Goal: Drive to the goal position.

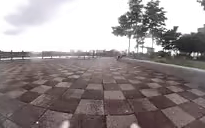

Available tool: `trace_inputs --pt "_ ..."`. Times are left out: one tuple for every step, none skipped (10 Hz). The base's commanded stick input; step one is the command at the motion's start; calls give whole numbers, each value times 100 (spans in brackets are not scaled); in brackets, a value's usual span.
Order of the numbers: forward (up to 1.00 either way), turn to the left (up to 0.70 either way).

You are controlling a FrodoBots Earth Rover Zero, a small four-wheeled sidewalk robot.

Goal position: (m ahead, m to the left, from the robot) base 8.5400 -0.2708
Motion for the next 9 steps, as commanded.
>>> trace_inputs --pt "70 0" --pt "70 0" --pt "70 0" --pt "70 0" --pt "70 0" --pt "70 0" --pt "70 0" --pt "70 0" --pt "70 0"
